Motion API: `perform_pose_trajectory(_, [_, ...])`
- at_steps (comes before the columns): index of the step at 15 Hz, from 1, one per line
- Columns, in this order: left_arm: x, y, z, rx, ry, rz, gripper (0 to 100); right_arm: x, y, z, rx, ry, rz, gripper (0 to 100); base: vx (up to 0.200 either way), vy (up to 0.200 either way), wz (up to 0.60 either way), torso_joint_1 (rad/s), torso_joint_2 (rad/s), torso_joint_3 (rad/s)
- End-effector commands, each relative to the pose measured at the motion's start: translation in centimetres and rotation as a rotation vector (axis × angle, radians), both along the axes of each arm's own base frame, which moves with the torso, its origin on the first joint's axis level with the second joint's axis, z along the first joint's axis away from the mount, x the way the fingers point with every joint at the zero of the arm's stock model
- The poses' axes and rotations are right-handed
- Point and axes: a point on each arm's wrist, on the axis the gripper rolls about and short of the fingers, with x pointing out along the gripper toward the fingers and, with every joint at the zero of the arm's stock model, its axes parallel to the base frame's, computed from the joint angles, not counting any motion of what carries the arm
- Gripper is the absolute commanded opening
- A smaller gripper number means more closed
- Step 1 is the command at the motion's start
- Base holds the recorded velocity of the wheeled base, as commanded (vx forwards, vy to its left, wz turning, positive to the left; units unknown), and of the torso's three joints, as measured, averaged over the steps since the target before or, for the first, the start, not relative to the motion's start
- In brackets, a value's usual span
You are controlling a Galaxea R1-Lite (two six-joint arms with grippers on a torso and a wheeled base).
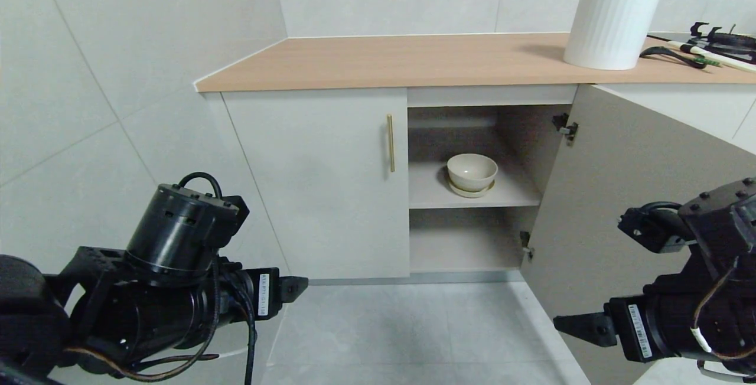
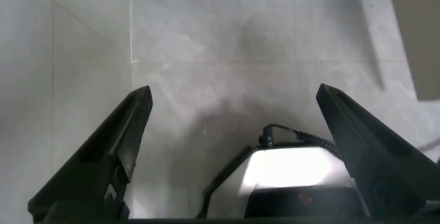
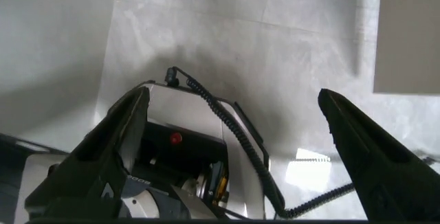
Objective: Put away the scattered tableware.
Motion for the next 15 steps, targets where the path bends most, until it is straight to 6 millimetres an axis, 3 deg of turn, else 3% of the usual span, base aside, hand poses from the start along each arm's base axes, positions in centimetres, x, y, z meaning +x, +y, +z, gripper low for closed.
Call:
perform_pose_trajectory(1, [0.0,0.0,0.0,0.001,-0.001,0.0,100,-0.1,-0.1,0.4,-0.009,0.002,0.008,100,0.0,-0.2,0.0,0.007,0.0,-0.002])
perform_pose_trajectory(6, [0.0,0.0,0.1,-0.001,-0.004,0.0,100,-1.5,-1.0,0.6,-0.095,0.061,0.054,100,0.0,-0.2,0.0,-0.001,0.0,0.002])
perform_pose_trajectory(12, [0.0,0.0,0.1,-0.002,-0.005,0.0,100,-1.8,-1.4,0.7,-0.136,0.081,0.038,100,0.0,-0.2,0.0,0.001,0.0,0.004])
perform_pose_trajectory(15, [0.0,0.0,0.2,-0.003,-0.008,0.0,100,-2.3,-1.7,0.5,-0.187,0.107,0.047,100,0.0,0.0,0.0,0.0,0.0,0.0])
